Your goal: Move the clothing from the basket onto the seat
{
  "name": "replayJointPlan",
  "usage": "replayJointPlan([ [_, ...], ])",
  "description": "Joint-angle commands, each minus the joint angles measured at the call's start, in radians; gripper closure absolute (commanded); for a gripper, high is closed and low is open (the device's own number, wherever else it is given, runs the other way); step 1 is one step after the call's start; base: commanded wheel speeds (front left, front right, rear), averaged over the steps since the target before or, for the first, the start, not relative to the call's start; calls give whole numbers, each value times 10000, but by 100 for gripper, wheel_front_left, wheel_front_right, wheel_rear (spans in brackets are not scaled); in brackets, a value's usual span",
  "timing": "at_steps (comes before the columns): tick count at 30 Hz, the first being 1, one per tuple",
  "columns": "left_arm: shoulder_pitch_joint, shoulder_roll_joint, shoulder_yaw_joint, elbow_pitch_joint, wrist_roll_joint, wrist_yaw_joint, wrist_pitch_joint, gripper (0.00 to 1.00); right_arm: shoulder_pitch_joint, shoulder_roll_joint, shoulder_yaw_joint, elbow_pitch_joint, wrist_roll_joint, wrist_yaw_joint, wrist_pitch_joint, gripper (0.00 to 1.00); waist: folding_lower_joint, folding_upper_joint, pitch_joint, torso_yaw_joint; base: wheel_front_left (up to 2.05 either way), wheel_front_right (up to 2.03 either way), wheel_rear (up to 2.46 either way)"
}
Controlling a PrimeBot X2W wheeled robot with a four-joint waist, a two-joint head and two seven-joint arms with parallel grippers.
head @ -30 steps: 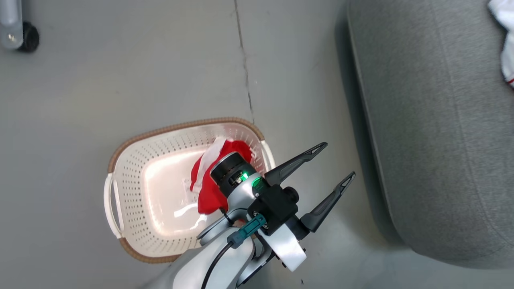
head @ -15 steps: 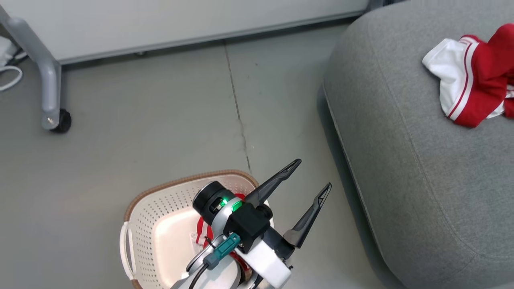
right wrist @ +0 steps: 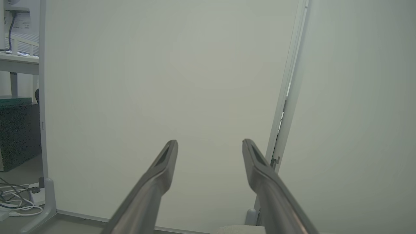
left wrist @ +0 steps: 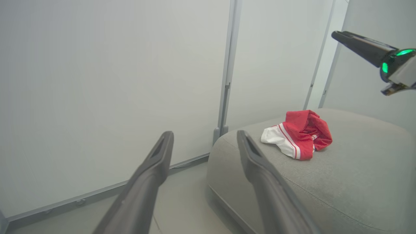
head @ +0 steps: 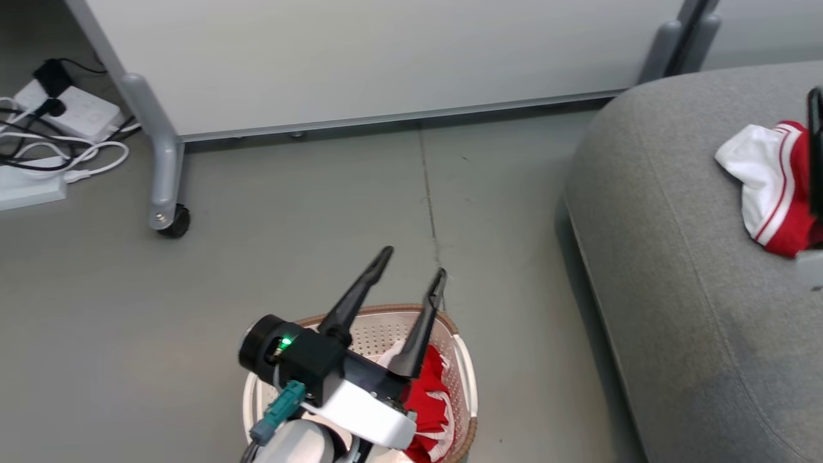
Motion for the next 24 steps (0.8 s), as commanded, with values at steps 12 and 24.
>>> replayJointPlan([
  [12, 939, 32, 2076, -215, 228, 740, 1, 0, 2792, 2258, -433, -1795, -1110, -1, -18, 0, 0, -1, -490, 1224, 0, 0, 0],
  [24, 1558, 38, 2870, 380, 121, 646, 0, 0, 4354, 3179, -356, -2040, -2047, -1, -18, 0, 0, -1, -633, 1484, 0, 0, 0],
])
